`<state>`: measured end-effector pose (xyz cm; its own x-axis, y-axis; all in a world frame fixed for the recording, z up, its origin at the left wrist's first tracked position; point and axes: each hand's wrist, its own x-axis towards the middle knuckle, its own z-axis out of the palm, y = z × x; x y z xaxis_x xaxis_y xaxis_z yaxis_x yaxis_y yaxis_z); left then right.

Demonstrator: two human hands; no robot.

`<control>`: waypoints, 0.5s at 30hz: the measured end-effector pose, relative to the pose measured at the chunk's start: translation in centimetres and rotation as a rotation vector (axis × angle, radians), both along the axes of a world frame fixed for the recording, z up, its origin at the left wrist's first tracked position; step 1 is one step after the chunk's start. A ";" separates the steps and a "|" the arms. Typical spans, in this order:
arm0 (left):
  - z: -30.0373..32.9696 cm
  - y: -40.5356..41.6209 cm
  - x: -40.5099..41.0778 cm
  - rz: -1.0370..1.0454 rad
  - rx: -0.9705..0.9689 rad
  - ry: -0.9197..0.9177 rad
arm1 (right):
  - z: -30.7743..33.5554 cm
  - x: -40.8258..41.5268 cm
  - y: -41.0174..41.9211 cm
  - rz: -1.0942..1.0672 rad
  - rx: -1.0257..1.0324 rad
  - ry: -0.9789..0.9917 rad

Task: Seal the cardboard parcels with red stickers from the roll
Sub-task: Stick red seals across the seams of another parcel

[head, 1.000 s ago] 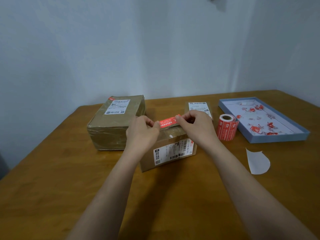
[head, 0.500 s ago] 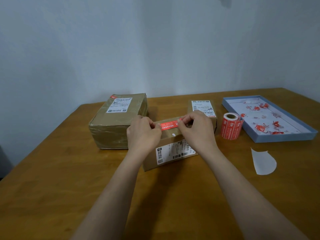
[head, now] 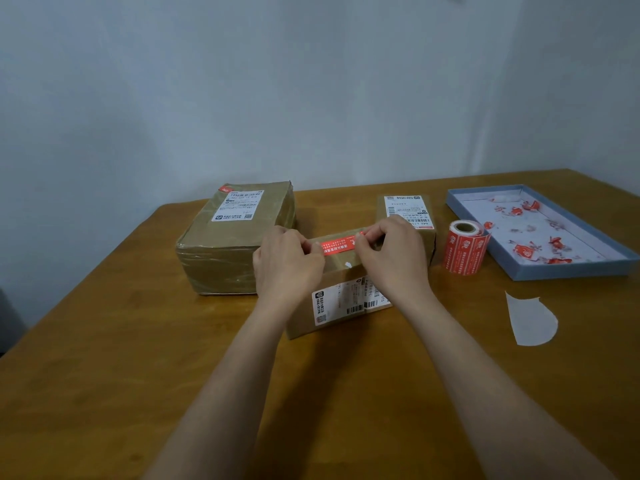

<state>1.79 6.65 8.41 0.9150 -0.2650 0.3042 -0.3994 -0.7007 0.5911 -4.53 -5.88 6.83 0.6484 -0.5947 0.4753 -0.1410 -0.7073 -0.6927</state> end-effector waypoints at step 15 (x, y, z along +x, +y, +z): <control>-0.1 -0.1 -0.2 0.019 0.045 -0.041 | 0.2 0.0 0.3 -0.016 -0.020 0.008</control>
<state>1.58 6.60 8.33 0.9070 -0.2620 0.3296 -0.4091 -0.7340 0.5421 -4.54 -5.56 7.01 0.6426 -0.5953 0.4823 -0.1576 -0.7187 -0.6772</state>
